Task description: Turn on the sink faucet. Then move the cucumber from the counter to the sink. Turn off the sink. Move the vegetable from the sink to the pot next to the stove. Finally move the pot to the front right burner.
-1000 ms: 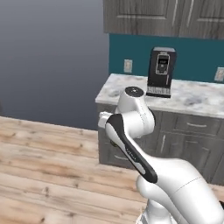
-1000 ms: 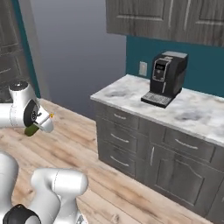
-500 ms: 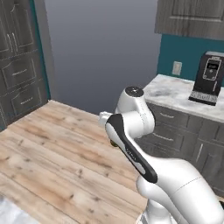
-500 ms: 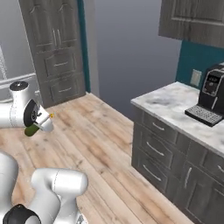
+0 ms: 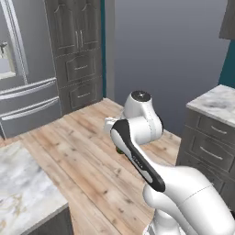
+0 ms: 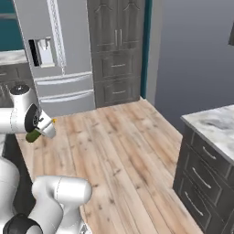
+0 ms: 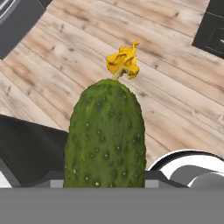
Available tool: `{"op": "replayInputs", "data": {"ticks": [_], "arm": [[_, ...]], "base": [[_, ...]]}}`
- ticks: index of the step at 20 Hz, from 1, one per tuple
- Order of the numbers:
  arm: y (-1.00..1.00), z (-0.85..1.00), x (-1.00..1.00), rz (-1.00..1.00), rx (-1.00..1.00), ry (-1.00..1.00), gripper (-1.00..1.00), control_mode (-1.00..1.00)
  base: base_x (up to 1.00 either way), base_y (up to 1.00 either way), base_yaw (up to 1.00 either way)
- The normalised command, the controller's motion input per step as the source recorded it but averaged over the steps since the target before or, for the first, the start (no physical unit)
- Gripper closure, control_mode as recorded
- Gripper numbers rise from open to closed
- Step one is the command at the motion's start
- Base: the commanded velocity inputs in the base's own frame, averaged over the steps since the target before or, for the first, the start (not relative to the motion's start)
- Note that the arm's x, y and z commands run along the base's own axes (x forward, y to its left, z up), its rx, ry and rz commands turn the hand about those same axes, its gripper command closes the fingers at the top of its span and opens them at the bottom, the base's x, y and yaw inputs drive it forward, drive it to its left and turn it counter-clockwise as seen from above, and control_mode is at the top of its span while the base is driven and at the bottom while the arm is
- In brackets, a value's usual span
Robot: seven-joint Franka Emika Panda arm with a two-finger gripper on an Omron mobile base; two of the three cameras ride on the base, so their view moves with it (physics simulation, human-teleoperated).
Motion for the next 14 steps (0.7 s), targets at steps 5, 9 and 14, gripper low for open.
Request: {"op": "replayInputs", "data": {"ticks": [5,9,14], "arm": [[0.0,0.0,0.0,0.0,0.0,0.0,1.0,1.0],[0.0,0.0,0.0,0.0,0.0,0.0,1.0,1.0],[0.0,0.0,0.0,0.0,0.0,0.0,1.0,1.0]], "base": [[0.2,0.0,0.52],[0.19,0.0,0.51],[0.12,-0.66,0.38]]}}
